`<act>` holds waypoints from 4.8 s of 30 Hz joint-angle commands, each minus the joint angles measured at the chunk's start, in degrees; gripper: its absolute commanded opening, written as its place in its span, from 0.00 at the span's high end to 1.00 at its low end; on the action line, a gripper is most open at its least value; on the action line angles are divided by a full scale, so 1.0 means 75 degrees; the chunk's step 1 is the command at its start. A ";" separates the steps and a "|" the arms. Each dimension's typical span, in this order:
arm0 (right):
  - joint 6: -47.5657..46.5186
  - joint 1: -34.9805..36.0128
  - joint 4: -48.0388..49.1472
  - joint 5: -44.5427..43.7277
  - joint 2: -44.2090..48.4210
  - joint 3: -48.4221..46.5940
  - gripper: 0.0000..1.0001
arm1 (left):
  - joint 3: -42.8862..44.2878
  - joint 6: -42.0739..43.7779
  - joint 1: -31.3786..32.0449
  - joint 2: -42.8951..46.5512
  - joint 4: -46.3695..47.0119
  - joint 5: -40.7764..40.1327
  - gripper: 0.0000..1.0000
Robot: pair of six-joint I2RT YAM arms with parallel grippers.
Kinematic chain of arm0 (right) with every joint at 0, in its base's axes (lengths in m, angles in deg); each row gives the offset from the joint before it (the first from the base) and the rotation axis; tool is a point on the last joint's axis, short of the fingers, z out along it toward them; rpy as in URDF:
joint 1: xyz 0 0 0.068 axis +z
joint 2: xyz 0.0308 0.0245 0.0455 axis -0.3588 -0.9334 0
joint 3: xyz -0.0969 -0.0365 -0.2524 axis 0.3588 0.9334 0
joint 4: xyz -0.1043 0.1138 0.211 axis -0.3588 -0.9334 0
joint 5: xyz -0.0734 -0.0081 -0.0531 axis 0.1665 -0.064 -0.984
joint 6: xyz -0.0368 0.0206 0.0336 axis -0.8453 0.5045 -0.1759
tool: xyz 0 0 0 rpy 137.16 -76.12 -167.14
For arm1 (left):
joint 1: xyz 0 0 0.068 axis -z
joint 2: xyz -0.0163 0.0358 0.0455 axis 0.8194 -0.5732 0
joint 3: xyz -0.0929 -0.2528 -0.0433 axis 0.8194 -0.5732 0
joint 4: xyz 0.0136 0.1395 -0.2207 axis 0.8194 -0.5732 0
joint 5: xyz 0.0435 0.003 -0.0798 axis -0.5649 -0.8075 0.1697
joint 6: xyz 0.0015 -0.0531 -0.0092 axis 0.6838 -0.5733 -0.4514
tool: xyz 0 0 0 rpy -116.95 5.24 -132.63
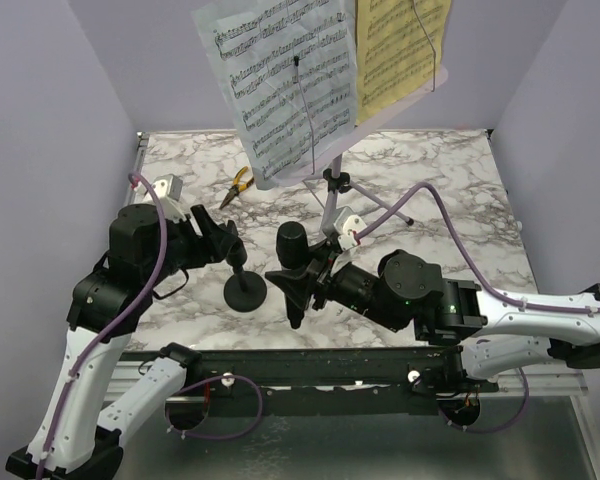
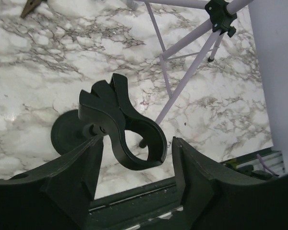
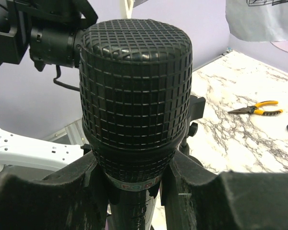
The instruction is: Set up the instrument practice props
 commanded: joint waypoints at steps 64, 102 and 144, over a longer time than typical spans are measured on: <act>0.0609 -0.0016 0.0549 -0.0463 0.0950 0.1422 1.00 | -0.7730 -0.2290 -0.0002 0.3836 0.5863 -0.0465 0.32; 0.0689 -0.0021 0.0575 -0.0617 0.1271 0.1775 1.00 | -0.6130 -0.2543 0.5436 -0.2958 0.7656 -0.8895 0.98; 0.0762 -0.0017 0.0375 -0.0934 0.1571 0.1857 1.00 | -0.1020 0.4226 0.5448 0.0478 0.1835 -0.2400 0.01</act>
